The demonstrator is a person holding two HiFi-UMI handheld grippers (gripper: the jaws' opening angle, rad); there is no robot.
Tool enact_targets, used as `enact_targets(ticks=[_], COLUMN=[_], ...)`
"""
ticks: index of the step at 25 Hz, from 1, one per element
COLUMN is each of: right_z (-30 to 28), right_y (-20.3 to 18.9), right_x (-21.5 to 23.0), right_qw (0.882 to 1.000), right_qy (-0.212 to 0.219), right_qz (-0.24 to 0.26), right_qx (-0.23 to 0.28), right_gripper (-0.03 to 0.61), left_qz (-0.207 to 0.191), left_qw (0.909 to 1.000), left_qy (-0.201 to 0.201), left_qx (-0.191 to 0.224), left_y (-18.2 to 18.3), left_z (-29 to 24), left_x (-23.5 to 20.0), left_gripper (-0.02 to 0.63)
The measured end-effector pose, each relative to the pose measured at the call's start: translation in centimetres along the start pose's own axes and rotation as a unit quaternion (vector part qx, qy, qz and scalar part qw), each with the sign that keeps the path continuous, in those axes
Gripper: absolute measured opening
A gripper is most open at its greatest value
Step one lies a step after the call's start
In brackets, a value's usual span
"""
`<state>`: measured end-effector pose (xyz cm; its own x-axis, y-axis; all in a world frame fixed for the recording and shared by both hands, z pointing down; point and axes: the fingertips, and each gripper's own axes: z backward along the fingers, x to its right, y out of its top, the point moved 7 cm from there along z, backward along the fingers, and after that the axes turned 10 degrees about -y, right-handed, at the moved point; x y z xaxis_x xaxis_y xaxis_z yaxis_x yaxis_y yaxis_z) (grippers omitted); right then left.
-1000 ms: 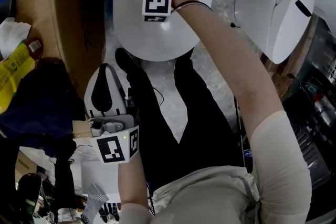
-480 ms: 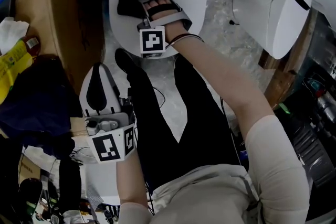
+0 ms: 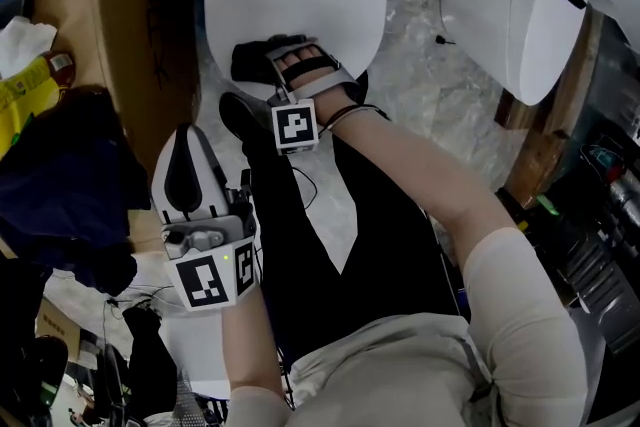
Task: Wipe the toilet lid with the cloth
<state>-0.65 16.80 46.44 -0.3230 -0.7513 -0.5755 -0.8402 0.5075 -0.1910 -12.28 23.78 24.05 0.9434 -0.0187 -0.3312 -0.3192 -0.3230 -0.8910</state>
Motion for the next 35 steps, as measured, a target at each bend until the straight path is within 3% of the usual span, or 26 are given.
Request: enact_targets(ticks=[10, 15, 17, 19, 22, 28, 31, 35], right_z=[2.1, 2.4, 2.2, 1.7, 0.3, -3.5, -5.3, -7.4], right_y=[0.5, 0.4, 0.2, 0.1, -0.5, -1.5, -1.6, -1.2], right_x=[-3.7, -3.3, -2.2, -0.5, 3.4, 12.7, 17.1, 21.4], right_qw=[0.998, 0.990, 0.981, 0.974, 0.976, 0.986, 0.992, 0.997], right_qy=[0.055, 0.137, 0.181, 0.199, 0.168, 0.082, 0.030, -0.046], right_qz=[-0.007, -0.032, -0.061, -0.101, -0.132, -0.142, -0.110, -0.031], right_qx=[-0.016, -0.014, -0.023, -0.030, -0.031, -0.039, -0.044, -0.048], right_gripper=[0.066, 0.067, 0.066, 0.066, 0.066, 0.066, 0.066, 0.066], left_qz=[0.004, 0.005, -0.007, -0.007, -0.006, -0.014, -0.011, -0.013], left_qw=[1.0000, 1.0000, 0.9999, 0.9999, 0.9999, 0.9996, 0.9995, 0.9996], left_qy=[-0.001, 0.001, -0.004, -0.007, -0.008, -0.018, -0.020, -0.014], left_qx=[0.002, -0.006, -0.011, -0.011, -0.009, -0.018, -0.020, -0.019], left_y=[-0.9, -1.5, -1.5, -1.4, -1.2, -1.1, -0.8, 0.1], left_z=[1.5, 2.2, 2.2, 2.0, 1.6, 0.7, 0.1, -0.6], left_x=[0.3, 0.4, 0.6, 0.5, 0.3, 0.4, 0.1, -1.1], left_gripper=[0.015, 0.015, 0.015, 0.015, 0.015, 0.015, 0.015, 0.015])
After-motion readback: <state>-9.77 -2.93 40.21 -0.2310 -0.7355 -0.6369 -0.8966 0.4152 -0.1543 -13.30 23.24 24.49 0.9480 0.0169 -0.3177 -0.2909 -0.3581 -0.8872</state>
